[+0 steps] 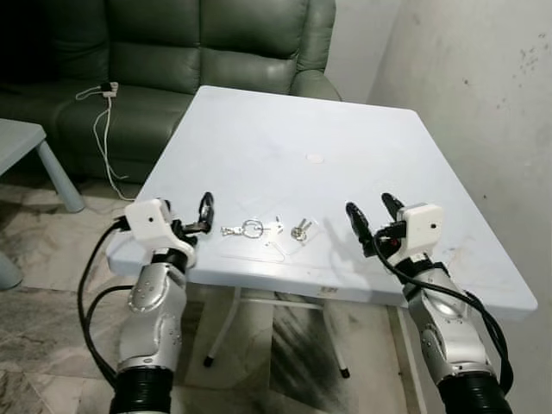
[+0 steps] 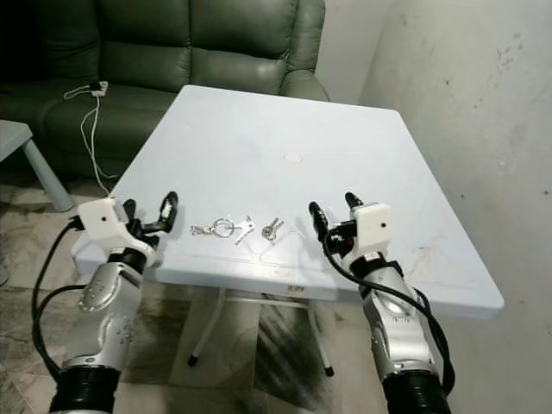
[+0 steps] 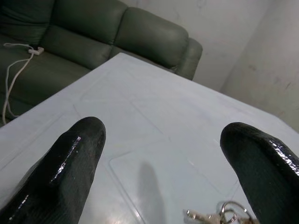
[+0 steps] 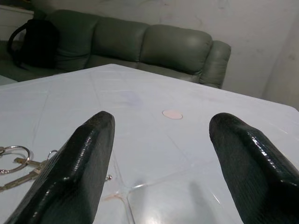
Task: Hang keys on a hook
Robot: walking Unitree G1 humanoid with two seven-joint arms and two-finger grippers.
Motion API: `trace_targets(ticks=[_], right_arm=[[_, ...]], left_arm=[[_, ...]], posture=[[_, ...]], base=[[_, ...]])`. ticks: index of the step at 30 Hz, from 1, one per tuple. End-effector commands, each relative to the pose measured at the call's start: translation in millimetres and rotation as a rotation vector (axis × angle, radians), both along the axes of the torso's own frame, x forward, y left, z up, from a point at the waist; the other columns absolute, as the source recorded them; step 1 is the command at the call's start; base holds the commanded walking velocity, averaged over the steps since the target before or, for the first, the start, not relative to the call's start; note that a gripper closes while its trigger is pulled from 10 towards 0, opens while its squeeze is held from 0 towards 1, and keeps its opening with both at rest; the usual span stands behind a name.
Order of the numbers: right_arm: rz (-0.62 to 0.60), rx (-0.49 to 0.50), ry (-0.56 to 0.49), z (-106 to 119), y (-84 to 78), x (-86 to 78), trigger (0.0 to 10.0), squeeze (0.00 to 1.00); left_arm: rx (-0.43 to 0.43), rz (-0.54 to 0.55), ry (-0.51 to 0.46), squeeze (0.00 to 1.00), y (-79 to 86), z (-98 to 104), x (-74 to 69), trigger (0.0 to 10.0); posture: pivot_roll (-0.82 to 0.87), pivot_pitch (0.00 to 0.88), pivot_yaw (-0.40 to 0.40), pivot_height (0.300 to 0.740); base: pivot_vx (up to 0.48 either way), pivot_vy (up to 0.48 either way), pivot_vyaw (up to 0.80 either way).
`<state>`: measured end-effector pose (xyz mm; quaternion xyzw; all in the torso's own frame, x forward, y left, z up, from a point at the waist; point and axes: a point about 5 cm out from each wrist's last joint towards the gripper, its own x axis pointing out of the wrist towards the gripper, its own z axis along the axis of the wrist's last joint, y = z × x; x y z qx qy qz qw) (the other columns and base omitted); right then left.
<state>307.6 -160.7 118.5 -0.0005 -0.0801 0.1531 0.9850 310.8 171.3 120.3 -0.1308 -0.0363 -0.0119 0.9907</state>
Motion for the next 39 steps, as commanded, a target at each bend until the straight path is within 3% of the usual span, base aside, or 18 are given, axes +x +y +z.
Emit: trace_targets(ticks=[1, 12, 22, 30, 39], right_arm=[[-0.002, -0.014, -0.004, 4, -4.6, 1.9, 10.0, 0.0], [0.008, -0.047, 0.026, -2, -5.4, 2.8, 10.0, 0.0], [0.085, -0.119, 0.058, -5, 0.4, 9.1, 10.0, 0.0], [0.189, -0.144, 0.06, -2, 18.4, 16.9, 10.0, 0.0], [0.354, -0.142, 0.076, -4, 44.1, 13.8, 10.0, 0.0]], left_arm=[[0.0, -0.012, -0.001, 0.0, -6.5, 2, 1.0, 10.0], [0.019, -0.049, -0.001, 0.0, -13.7, 0, -4.3, 10.0], [0.033, -0.097, 0.015, 0.0, -30.9, -6, -17.0, 10.0], [0.043, -0.127, 0.026, 0.0, -41.5, -9, -27.2, 10.0], [0.054, -0.136, 0.039, 0.0, -44.3, -10, -34.6, 10.0]], posture=[[0.04, 0.0, -0.106, 0.74], [0.04, 0.0, -0.108, 0.74], [0.05, 0.004, -0.116, 0.74], [0.07, 0.027, -0.121, 0.74], [0.08, 0.037, -0.124, 0.74]], base=[[0.0, 0.0, 0.0], [0.0, 0.0, 0.0], [0.0, 0.0, 0.0], [0.0, 0.0, 0.0], [0.0, 0.0, 0.0]])
